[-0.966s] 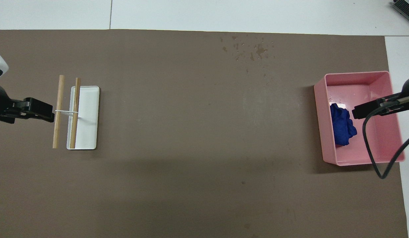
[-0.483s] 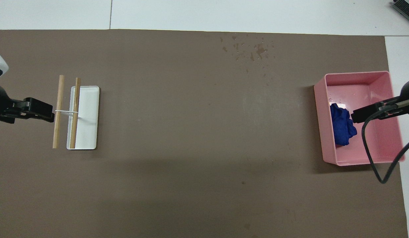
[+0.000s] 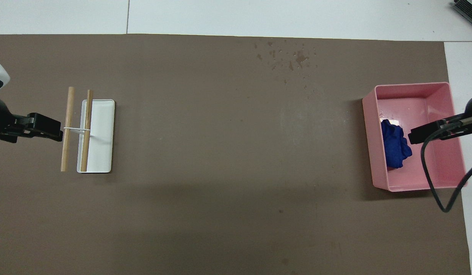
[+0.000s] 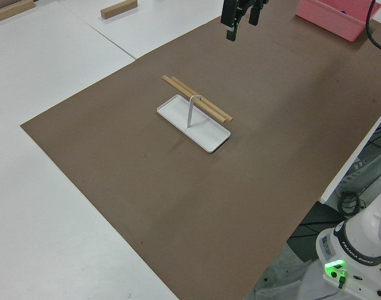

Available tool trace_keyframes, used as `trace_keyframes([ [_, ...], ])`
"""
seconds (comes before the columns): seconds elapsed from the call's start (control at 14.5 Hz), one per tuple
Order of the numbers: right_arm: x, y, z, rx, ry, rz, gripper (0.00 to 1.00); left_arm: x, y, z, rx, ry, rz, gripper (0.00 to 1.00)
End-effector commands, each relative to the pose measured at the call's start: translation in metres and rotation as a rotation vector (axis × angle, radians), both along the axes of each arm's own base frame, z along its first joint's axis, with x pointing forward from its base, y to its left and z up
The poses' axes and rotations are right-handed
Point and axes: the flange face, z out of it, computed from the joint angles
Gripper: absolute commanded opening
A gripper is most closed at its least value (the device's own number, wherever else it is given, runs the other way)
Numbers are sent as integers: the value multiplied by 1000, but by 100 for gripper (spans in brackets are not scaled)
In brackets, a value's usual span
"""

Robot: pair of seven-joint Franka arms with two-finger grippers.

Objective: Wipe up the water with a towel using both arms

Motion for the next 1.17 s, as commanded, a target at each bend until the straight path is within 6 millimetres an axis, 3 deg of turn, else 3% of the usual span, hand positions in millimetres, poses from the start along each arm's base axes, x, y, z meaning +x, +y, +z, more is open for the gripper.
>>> trace_keyframes([
  [0.0,-7,0,-1,-22,7,-12,100,-6,2,1,-3,9,-3,100],
  [1.1,-6,-7,-6,-22,10,-27,100,-6,2,1,-3,7,-3,100],
])
